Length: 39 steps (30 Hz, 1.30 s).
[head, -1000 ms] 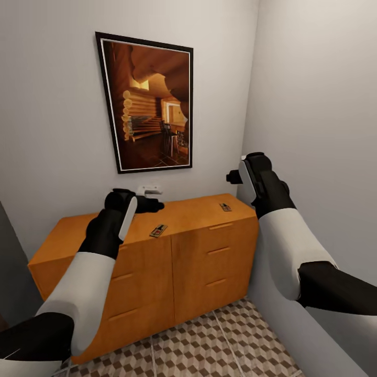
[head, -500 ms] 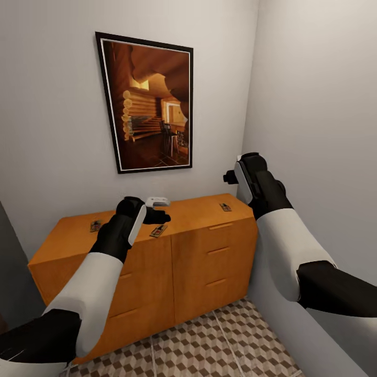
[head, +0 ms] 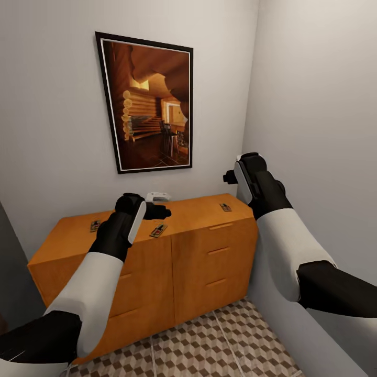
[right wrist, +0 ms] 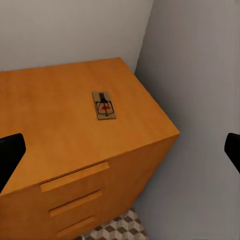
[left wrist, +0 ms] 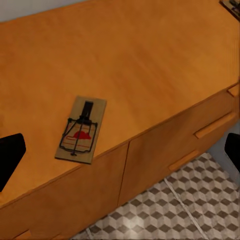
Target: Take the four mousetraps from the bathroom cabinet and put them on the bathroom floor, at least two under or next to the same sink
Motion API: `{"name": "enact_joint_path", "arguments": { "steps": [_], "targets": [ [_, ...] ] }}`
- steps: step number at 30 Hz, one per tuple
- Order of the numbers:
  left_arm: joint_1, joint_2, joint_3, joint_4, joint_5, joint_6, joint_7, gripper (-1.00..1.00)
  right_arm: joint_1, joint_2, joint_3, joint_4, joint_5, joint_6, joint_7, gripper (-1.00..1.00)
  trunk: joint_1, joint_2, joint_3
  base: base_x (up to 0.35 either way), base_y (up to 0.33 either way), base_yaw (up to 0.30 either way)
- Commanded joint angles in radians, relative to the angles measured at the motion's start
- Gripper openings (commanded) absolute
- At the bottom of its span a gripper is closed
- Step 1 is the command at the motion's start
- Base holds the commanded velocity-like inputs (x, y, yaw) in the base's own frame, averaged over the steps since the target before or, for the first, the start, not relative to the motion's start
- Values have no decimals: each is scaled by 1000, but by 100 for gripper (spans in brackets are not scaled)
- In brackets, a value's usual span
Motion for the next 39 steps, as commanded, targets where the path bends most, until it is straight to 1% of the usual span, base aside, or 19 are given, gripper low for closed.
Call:
{"name": "enact_joint_path", "arguments": {
  "steps": [1,9,27,31,39],
  "targets": [
    [-1,0,0,-9,0,4,-2,100,-1,0,2,0,1,5,-2,100,0,-1,-1,62,0,0],
    [-1,0,0,-36,2,4,-2,100,-1,0,1,0,1,5,-2,100,0,-1,-1,96,0,0],
    [-1,0,1,-44,-1,4,-2,100,-1,1,1,5,-2,5,4,100,0,-1,-1,31,0,0],
    [-1,0,1,-44,2,4,-2,100,-1,1,1,21,-2,5,5,100,0,-1,-1,172,0,0],
    [-1,0,2,-40,4,4,-2,100,-1,1,0,88,-3,5,6,100,0,-1,-1,272,0,0]
  ]
}}
